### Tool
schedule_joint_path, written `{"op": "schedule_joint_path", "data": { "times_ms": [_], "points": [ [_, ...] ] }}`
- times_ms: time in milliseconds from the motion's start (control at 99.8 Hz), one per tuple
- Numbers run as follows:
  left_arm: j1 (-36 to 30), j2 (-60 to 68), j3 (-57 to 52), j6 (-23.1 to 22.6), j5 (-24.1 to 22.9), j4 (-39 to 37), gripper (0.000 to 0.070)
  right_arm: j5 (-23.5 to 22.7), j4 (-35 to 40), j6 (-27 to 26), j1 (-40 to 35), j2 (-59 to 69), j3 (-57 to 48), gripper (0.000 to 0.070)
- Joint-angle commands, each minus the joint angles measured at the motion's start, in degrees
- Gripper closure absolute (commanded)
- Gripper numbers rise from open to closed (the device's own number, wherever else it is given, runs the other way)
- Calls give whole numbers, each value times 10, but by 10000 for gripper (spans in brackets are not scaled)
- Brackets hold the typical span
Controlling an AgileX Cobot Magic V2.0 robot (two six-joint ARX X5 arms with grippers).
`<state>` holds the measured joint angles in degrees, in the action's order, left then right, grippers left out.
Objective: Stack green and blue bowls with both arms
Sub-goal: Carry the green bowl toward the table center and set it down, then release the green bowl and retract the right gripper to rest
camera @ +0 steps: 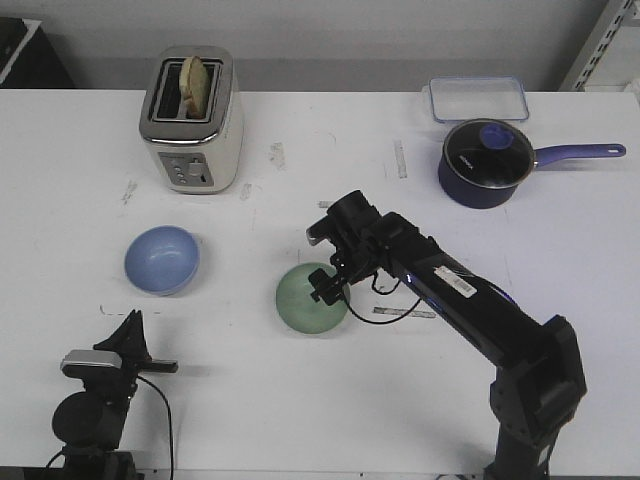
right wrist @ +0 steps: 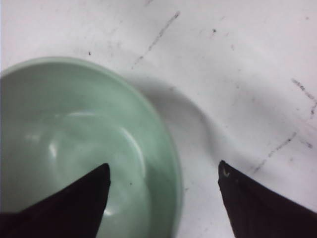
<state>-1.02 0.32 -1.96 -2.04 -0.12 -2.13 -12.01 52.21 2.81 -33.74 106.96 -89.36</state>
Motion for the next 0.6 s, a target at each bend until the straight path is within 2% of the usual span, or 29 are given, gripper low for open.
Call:
{"op": "schedule_joint_path", "data": {
  "times_ms": [0, 100, 160, 210, 280, 361, 491, 591],
  "points": [
    [0, -1, 12, -1, -1, -5, 699, -2, -4, 7, 2, -24, -27, 210],
    [0, -1, 12, -1, -1, -7, 699, -2, -8, 7, 19, -62, -42, 223],
    [0, -1, 12, -1, -1, -9, 699, -2, -18, 5, 34, -93, -43, 292],
    [0, -1, 12, -1, -1, -10, 699, -1, -26, 2, 48, -118, -43, 427],
    [0, -1, 12, -1, -1, -9, 699, 1, -29, 2, 69, -156, -43, 700],
    [0, -1, 12, -1, -1, -9, 699, 14, -25, 1, 99, -192, -43, 698],
    [0, -1, 12, -1, -1, -9, 699, 75, 5, -1, 155, -244, -33, 697],
    [0, -1, 12, -1, -1, -9, 699, 87, -1, -1, 200, -283, 4, 698]
  ]
}}
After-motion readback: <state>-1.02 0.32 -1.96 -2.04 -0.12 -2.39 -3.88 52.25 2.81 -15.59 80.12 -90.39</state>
